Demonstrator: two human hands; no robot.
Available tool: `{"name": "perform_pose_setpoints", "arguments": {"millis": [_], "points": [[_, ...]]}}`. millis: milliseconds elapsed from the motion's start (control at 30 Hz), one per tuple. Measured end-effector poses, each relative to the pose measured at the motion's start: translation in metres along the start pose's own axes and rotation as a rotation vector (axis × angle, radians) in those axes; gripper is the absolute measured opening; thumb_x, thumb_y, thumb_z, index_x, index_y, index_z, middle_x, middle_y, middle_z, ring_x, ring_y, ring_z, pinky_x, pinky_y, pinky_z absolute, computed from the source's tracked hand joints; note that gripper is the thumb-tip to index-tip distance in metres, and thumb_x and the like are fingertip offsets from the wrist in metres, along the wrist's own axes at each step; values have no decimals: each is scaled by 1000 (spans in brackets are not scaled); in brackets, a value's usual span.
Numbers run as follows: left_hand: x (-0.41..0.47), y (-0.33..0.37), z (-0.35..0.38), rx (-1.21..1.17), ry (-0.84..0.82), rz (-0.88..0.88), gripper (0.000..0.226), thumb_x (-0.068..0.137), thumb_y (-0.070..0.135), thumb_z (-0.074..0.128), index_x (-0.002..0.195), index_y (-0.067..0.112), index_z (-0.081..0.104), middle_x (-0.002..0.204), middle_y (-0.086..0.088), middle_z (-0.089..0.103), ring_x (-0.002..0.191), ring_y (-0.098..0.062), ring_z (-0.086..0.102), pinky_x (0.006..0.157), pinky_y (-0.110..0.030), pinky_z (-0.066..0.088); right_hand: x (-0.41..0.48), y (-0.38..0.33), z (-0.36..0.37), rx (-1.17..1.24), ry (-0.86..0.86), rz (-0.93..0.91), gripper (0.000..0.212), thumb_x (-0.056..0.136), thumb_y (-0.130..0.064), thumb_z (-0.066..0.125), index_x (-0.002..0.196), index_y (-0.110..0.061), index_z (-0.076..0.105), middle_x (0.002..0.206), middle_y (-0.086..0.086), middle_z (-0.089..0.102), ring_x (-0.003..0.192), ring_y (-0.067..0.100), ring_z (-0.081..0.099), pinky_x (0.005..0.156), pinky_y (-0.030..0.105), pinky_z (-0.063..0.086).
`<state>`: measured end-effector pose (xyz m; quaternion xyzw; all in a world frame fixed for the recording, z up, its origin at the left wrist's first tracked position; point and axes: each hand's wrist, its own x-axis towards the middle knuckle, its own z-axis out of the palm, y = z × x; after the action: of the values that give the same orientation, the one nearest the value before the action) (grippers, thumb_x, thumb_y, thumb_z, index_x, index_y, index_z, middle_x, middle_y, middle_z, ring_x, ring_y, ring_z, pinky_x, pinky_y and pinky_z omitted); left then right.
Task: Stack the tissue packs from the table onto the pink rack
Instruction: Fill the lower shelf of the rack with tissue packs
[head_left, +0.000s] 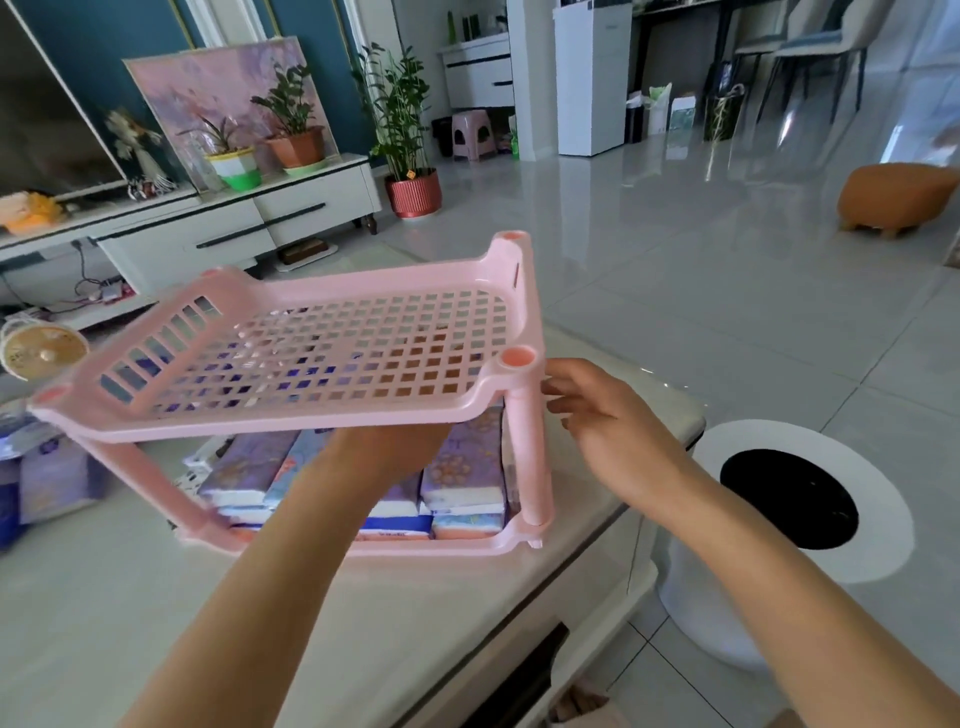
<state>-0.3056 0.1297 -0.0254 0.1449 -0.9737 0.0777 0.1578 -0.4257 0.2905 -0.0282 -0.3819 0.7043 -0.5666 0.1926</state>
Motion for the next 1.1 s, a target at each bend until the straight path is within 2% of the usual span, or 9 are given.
{"name": "perform_pose_setpoints", "arguments": {"millis": [167, 267, 367, 433, 533, 633, 767, 900, 1100], "points": [[-78, 7, -26, -455, 473, -219, 36, 87, 19, 35, 112, 9, 59, 114, 2, 56, 108, -18, 49, 91, -17, 33, -39, -26, 2, 77, -337, 39, 75, 70, -6, 72, 126, -41, 36, 116, -22, 57, 109, -12, 51, 87, 15, 45], [-117, -28, -21, -414, 760, -607, 34, 81, 10, 49, 113, 1, 51, 113, -11, 50, 110, -28, 44, 95, -35, 38, -45, -28, 26, -5, -235, -93, 55, 82, -19, 68, 112, -48, 33, 104, -27, 54, 94, -13, 55, 76, 11, 46], [-119, -63, -16, -832, 546, -868, 48, 78, 12, 64, 121, 9, 43, 114, -9, 51, 108, -28, 47, 91, -40, 40, -42, -27, 40, 46, -67, -120, 23, 90, -31, 59, 97, -43, 41, 66, -20, 55, 58, -11, 54, 60, 13, 44], [-116, -68, -11, -1028, 428, -854, 22, 78, 21, 61, 96, 25, 48, 92, 5, 53, 91, -23, 50, 79, -36, 41, -40, -32, 44, 67, -17, -111, 14, 94, -33, 51, 95, -46, 46, 49, -19, 57, 47, -4, 54, 52, 23, 46], [-117, -69, -5, -991, 477, -897, 14, 85, 22, 56, 81, 29, 45, 85, 4, 50, 85, -24, 50, 80, -40, 43, -38, -37, 51, 94, 40, -136, 24, 85, -37, 45, 91, -60, 51, 50, -13, 61, 45, 3, 57, 43, 17, 42], [-119, -63, -9, -958, 501, -924, 12, 91, 15, 54, 85, 24, 48, 90, 10, 41, 96, -26, 50, 89, -39, 43, -31, -38, 52, 117, 86, -117, 22, 89, -29, 42, 96, -47, 53, 47, -11, 61, 54, 7, 62, 50, 16, 47], [-134, -53, -14, -916, 511, -873, 10, 88, 18, 56, 84, 23, 47, 100, 9, 37, 103, -20, 47, 96, -35, 38, -18, -43, 51, 84, 65, -70, 33, 76, -33, 39, 99, -56, 41, 38, 2, 54, 48, 26, 55, 54, 35, 41], [-154, -45, -18, -886, 487, -838, 47, 64, 56, 45, 90, 17, 48, 123, 5, 33, 112, -15, 42, 96, -29, 36, 5, -41, 56, 109, 67, -48, 21, 86, -21, 45, 100, -35, 48, 32, 1, 49, 43, 19, 53, 49, 27, 40], [-172, -34, -21, -819, 483, -845, 38, 82, 41, 58, 96, 8, 47, 131, 1, 31, 118, -12, 38, 92, -17, 29, 29, -28, 65, 183, 115, 88, 15, 87, -26, 52, 95, -14, 54, 46, -4, 59, 62, 12, 62, 50, 24, 44]]}}
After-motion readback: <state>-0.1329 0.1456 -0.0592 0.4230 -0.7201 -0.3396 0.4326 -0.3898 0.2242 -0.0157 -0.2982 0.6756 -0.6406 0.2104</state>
